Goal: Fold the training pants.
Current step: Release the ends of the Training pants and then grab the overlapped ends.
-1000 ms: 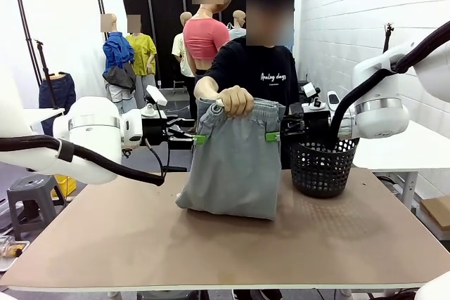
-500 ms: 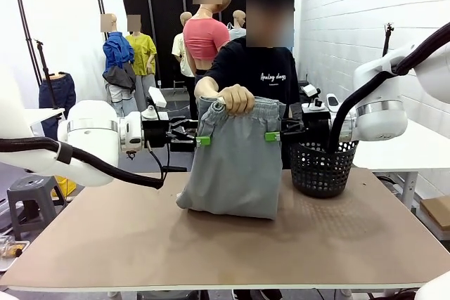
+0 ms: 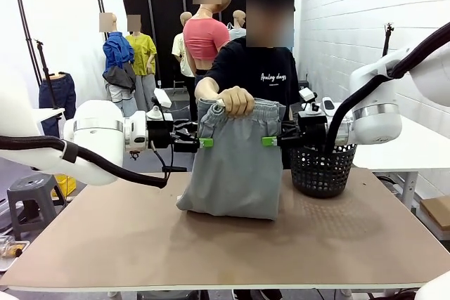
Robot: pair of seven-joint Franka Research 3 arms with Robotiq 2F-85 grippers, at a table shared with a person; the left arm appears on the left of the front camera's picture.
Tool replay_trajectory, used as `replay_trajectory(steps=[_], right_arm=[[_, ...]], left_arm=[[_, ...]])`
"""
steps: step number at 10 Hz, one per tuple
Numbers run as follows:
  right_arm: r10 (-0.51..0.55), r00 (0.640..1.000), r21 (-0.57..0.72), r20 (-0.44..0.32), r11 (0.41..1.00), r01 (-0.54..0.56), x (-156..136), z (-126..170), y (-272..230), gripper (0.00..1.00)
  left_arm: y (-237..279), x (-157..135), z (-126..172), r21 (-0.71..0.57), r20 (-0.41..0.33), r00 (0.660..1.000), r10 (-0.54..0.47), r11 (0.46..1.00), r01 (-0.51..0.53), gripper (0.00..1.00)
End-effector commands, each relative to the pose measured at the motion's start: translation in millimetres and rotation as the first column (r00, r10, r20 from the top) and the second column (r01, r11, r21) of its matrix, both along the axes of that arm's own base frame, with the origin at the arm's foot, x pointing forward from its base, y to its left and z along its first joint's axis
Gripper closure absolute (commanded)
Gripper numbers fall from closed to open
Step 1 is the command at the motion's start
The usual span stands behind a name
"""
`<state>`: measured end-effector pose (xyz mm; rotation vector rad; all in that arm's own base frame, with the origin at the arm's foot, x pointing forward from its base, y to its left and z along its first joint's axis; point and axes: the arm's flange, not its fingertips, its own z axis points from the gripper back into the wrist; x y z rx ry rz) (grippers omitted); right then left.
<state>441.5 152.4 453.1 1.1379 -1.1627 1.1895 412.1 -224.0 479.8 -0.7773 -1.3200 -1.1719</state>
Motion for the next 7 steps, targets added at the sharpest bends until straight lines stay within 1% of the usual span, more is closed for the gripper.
replay_trajectory(steps=[1,5,7], right_arm=[[0.041,0.998,0.011,0.041,0.999,-0.041,4.2,-8.0,8.2,0.0],[0.077,0.995,0.02,0.062,0.997,-0.078,15.5,-7.8,26.6,0.0],[0.064,0.996,0.009,0.057,0.998,-0.065,20.2,-4.9,32.6,0.0]], left_arm=[[-8.3,4.3,4.2,0.022,-0.034,0.999,0.011,1.0,-0.01,0.0],[-22.1,13.8,-0.5,0.005,-0.068,0.997,-0.035,0.999,0.036,0.0],[-33.5,18.8,-5.4,-0.013,-0.078,0.995,-0.059,0.998,0.058,0.0]])
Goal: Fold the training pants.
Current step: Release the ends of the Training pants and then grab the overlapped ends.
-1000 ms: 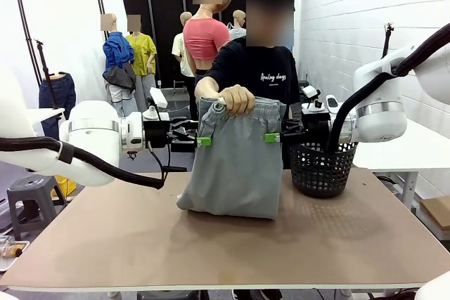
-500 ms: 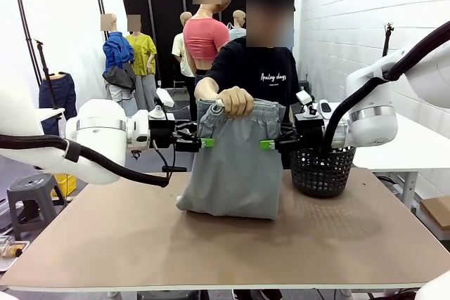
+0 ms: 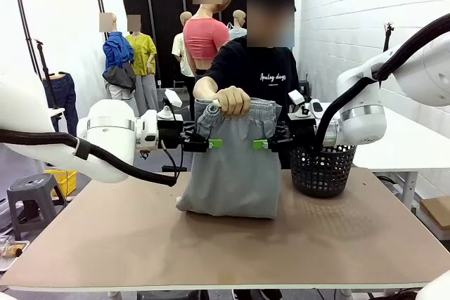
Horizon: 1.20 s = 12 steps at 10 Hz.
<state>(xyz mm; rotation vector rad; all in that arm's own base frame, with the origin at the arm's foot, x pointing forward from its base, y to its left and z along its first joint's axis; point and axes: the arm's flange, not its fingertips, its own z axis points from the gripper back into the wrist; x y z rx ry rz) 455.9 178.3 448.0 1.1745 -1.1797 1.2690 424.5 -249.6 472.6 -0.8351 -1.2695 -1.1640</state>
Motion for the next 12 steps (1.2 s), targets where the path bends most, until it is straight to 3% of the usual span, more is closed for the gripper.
replay_trajectory(steps=[1,4,5,9,10,12], right_arm=[[-0.001,1.0,-0.015,-0.021,1.0,0.0,7.8,1.8,9.4,0.0],[0.013,0.999,-0.036,-0.053,0.999,-0.015,18.0,0.3,17.8,0.0],[0.02,0.998,-0.026,-0.054,0.999,-0.022,19.5,0.5,17.8,0.13],[0.059,0.993,-0.012,-0.105,0.998,-0.06,20.9,1.5,13.8,0.93],[0.075,0.989,-0.016,-0.125,0.997,-0.078,21.7,2.9,11.5,1.0],[0.119,0.98,-0.059,-0.159,0.99,-0.13,20.4,2.0,11.5,1.0]], left_arm=[[-10.8,7.7,1.1,-0.019,-0.02,0.999,-0.038,0.999,0.037,0.0],[-17.2,9.1,3.1,-0.089,-0.032,0.994,-0.104,0.991,0.1,0.0],[-18.8,8.4,1.7,-0.09,-0.047,0.991,-0.122,0.989,0.118,0.03],[-14.3,9.6,-0.9,-0.05,-0.062,0.993,-0.102,0.994,0.099,0.83],[-13.9,9.5,-0.4,-0.051,-0.065,0.993,-0.1,0.994,0.096,1.0],[-11.8,10.9,-0.3,-0.105,-0.091,0.992,-0.091,0.991,0.081,1.0]])
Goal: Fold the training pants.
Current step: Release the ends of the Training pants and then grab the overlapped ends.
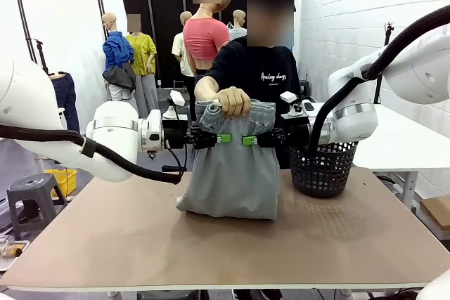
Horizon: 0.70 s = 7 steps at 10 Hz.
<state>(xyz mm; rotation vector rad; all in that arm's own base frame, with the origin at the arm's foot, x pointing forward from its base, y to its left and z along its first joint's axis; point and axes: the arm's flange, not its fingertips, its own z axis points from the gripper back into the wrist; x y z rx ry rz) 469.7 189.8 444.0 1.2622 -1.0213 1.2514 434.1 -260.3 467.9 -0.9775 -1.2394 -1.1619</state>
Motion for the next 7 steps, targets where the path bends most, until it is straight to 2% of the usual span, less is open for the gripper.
replay_trajectory(steps=[1,5,7], right_arm=[[0.058,0.998,-0.035,-0.029,0.998,-0.059,6.9,6.4,0.1,1.0],[0.068,0.997,0.08,-0.048,0.995,-0.064,13.6,8.7,-4.1,1.0],[0.054,0.997,0.073,-0.053,0.996,-0.05,16.8,7.6,-2.2,1.0]], left_arm=[[-0.2,3.8,0.6,-0.03,-0.061,0.998,0.007,1.0,-0.009,1.0],[-8.2,7.0,-12.9,0.0,-0.097,0.995,-0.009,1.0,0.009,1.0],[-6.3,9.6,-13.2,0.002,-0.094,0.995,-0.015,1.0,0.015,1.0]])
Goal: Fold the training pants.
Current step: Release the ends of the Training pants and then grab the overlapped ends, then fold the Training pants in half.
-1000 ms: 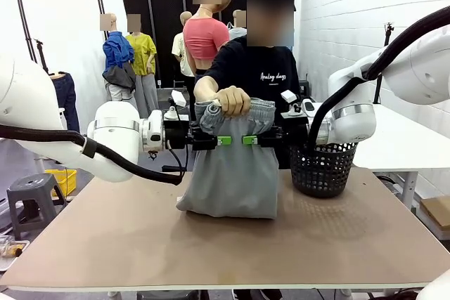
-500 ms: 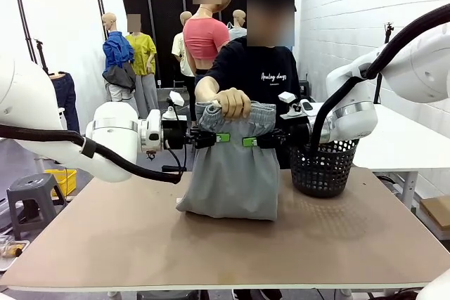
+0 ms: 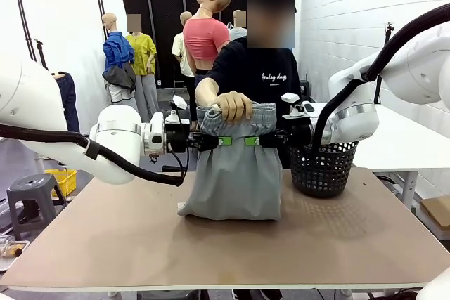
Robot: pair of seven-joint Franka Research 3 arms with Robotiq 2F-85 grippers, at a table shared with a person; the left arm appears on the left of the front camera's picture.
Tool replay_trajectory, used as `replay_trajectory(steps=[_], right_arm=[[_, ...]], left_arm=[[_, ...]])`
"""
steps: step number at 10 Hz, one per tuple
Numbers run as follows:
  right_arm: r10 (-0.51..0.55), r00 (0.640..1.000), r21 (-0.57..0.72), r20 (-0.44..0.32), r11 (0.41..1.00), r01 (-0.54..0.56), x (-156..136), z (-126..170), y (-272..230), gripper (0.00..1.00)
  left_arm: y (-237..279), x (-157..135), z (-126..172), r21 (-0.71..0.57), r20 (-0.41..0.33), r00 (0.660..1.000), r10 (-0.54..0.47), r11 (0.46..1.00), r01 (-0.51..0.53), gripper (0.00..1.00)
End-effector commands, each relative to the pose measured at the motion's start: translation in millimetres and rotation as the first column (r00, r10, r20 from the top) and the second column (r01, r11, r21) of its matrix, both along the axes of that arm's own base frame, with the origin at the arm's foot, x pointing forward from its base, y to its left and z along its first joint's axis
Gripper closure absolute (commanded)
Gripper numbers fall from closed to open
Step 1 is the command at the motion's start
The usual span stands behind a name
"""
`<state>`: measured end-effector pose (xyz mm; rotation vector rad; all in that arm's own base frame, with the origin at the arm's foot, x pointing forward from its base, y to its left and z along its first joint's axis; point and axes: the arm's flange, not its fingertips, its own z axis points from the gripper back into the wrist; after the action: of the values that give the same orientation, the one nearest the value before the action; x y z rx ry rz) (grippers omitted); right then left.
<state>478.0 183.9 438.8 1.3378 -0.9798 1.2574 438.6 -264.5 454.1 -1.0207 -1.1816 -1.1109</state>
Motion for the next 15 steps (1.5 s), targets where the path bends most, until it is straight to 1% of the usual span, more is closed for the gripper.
replay_trajectory(steps=[1,2,3,15], right_arm=[[-0.058,0.998,0.048,0.011,0.997,0.057,9.7,12.9,1.8,1.0],[-0.06,0.998,0.033,0.024,0.998,0.059,12.9,14.1,-1.7,1.0],[-0.016,1.0,0.006,0.0,1.0,0.016,2.5,0.3,-1.1,1.0],[-0.016,1.0,0.006,0.0,1.0,0.016,2.5,0.3,-1.1,1.0]], left_arm=[[-4.8,8.7,2.2,0.022,-0.016,0.998,-0.068,0.997,0.069,1.0],[0.0,0.0,0.0,0.0,0.0,1.0,0.0,1.0,0.0,1.0],[0.0,0.0,0.0,0.0,0.0,1.0,0.0,1.0,0.0,1.0],[0.0,0.0,0.0,0.0,0.0,1.0,0.0,1.0,0.0,1.0]])
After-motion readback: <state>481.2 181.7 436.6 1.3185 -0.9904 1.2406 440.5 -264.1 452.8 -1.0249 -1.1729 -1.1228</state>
